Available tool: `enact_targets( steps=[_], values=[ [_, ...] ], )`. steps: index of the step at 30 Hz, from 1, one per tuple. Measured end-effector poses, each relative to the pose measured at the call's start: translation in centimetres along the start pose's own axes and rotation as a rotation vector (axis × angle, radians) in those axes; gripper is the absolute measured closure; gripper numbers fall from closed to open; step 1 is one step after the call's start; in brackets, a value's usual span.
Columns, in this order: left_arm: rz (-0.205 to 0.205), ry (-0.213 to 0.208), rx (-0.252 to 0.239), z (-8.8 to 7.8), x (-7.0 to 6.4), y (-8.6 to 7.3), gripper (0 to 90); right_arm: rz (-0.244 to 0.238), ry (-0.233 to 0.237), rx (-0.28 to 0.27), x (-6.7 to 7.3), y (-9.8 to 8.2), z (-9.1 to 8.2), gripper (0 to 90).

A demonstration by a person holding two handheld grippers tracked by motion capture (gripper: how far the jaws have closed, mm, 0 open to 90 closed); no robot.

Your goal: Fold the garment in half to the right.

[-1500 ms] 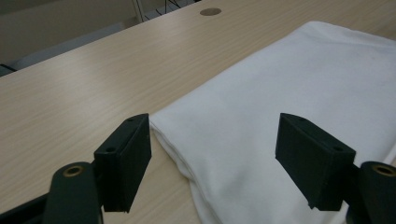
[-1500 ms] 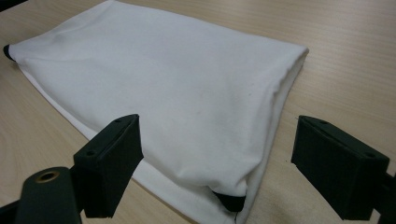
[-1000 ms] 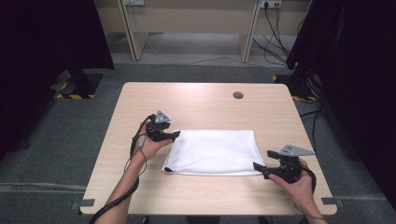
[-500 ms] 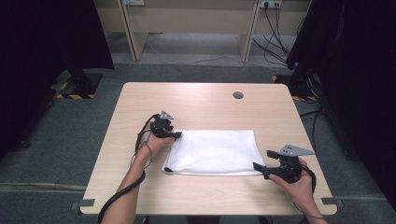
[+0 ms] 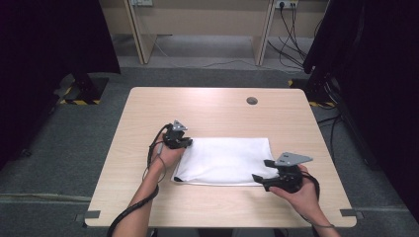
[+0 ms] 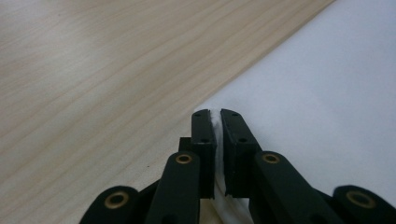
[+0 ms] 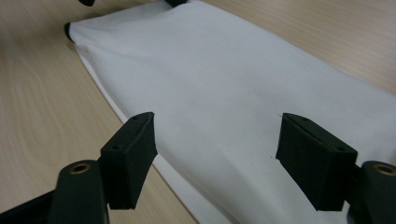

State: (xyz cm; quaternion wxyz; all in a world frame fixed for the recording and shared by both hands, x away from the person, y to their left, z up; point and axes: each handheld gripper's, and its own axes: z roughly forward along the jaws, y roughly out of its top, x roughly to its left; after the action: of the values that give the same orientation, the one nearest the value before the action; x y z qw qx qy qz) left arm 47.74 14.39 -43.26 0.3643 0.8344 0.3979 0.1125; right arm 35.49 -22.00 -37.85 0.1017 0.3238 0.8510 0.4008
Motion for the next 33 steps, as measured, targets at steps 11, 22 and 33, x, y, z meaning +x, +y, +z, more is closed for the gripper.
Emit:
enact_targets(
  steps=[11, 22, 33],
  values=[
    [0.019, -0.004, -0.006, -1.6, 0.1, 0.9, 85.1, -0.153, 0.142, 0.040, 6.0, 5.9, 7.5, 42.2],
    [0.046, -0.005, 0.004, -2.2, 0.2, 1.1, 84.9, -0.233, 0.218, 0.092, 10.7, 8.3, 13.2, 46.2],
    [0.054, -0.010, 0.013, -2.3, 0.3, 1.3, 84.9, -0.275, 0.225, 0.162, 12.7, 8.8, 17.2, 48.7]
  ],
)
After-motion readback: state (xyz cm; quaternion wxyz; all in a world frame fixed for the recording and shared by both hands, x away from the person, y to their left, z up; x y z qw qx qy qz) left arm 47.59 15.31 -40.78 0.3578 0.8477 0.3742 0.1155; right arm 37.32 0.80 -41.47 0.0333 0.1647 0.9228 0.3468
